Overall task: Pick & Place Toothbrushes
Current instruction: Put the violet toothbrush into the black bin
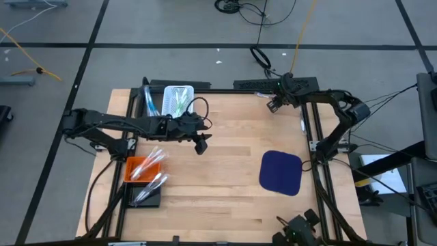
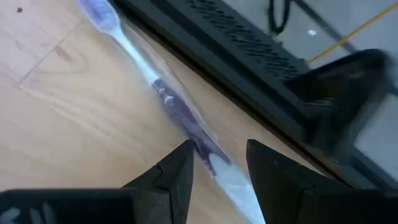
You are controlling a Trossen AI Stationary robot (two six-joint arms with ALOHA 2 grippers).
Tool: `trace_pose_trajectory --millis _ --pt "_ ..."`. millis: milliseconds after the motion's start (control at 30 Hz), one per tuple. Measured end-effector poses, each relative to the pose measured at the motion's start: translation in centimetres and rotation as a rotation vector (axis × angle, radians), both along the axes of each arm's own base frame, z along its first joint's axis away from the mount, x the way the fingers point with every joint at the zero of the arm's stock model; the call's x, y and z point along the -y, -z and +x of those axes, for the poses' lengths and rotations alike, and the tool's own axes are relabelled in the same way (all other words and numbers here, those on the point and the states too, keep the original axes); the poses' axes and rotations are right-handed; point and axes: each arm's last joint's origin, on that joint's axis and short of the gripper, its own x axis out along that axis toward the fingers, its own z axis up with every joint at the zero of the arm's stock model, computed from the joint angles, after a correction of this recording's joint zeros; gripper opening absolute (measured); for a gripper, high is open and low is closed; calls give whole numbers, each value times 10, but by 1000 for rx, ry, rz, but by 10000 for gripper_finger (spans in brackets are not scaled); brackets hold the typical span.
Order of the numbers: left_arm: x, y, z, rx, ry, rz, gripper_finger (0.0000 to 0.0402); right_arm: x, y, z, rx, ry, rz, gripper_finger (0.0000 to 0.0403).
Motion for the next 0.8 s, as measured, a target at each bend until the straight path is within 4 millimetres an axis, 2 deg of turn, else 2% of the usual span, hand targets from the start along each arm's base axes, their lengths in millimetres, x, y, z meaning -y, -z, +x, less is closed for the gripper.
trace_pose_trajectory --millis 167,300,400,533,667,800 --pt "0 6 3 -24 1 1 198 11 12 -2 -19 4 23 139" --pt "0 6 3 -26 6 5 198 13 12 -2 -19 45 32 133" --pt "0 6 3 -26 7 7 198 12 11 -3 -26 56 52 100" --pt "0 6 3 -31 17 23 198 9 12 -4 -45 52 82 20" --pt "0 6 3 -29 14 19 198 5 7 -4 -26 79 94 4" --pt "0 6 3 -28 14 21 198 -3 -6 -4 56 63 132 0"
